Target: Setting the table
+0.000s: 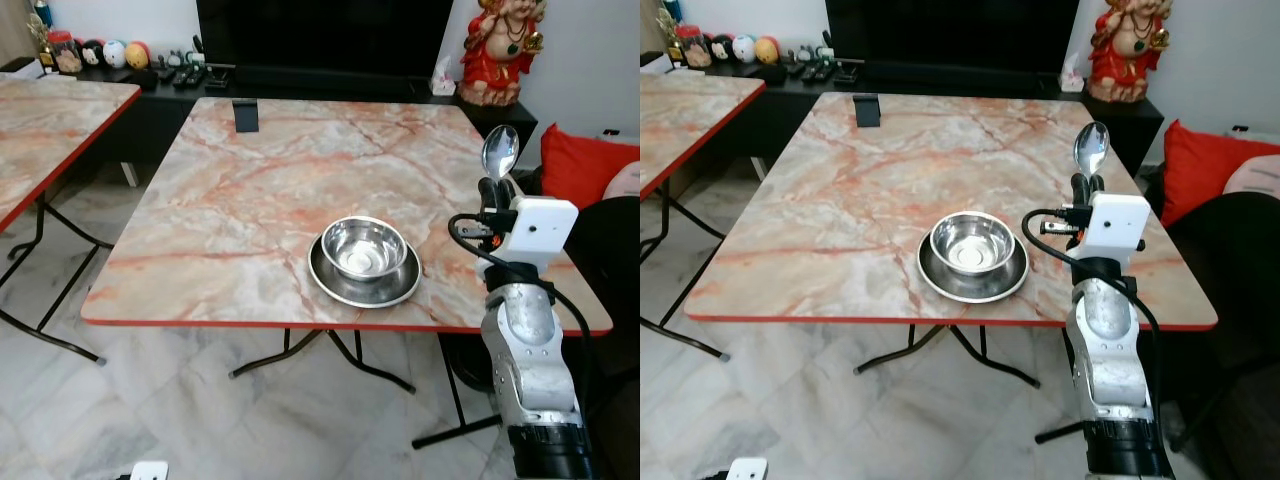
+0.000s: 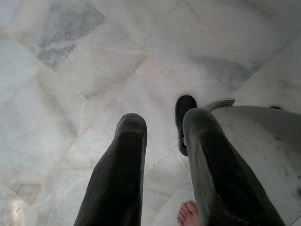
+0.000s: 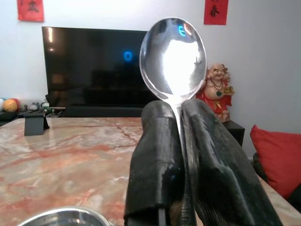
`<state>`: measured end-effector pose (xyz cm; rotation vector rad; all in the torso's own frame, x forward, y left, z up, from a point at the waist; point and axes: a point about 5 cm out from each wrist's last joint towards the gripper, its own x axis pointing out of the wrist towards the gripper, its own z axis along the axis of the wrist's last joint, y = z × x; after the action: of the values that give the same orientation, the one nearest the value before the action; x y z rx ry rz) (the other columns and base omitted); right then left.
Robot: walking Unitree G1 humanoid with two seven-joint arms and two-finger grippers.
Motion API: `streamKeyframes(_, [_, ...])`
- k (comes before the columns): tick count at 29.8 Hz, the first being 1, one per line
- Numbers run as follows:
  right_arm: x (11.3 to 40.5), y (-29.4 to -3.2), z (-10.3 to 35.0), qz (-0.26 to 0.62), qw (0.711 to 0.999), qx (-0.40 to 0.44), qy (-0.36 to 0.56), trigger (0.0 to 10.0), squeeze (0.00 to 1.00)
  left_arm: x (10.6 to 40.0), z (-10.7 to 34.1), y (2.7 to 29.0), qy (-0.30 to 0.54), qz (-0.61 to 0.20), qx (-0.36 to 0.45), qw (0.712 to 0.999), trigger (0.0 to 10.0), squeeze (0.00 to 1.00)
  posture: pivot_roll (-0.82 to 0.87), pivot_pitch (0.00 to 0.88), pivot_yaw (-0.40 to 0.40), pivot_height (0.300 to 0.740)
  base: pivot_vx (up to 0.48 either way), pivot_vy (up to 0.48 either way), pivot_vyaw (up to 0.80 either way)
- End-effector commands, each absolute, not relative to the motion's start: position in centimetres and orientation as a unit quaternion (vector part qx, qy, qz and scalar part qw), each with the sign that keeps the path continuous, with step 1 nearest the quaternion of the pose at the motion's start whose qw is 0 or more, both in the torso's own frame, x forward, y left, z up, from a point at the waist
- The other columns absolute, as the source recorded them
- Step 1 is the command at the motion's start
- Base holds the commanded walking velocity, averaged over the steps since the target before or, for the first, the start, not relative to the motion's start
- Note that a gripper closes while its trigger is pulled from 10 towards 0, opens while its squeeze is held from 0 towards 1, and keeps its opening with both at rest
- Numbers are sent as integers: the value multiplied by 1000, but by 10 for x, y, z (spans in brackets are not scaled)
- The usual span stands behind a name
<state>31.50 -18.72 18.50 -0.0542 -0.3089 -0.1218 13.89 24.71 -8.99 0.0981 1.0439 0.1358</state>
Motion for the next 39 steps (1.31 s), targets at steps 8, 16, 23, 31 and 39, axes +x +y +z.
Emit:
streamKeyframes(8, [318,-183,187,-54,987,-21,-151,10000,0,136,-91,247,507,63,49,858,10000,0,78,0,-75,715,303,0,0])
streamKeyframes(16, [317,-185,185,-57,988,-25,-145,10000,0,136,-91,247,509,61,51,857,10000,0,75,0,-74,715,112,0,0])
streamKeyframes(23, [323,-199,176,-92,992,-11,-90,10000,0,137,-91,246,511,54,53,856,10000,0,60,0,-64,715,0,0,0])
streamKeyframes(31, [341,-206,144,-66,995,8,78,10000,0,141,-90,245,509,48,55,858,10000,0,44,0,-53,715,0,0,0])
streamKeyframes(39, [351,-195,128,-10,988,14,156,10000,0,144,-90,243,507,43,56,859,10000,0,49,0,-55,715,0,0,0])
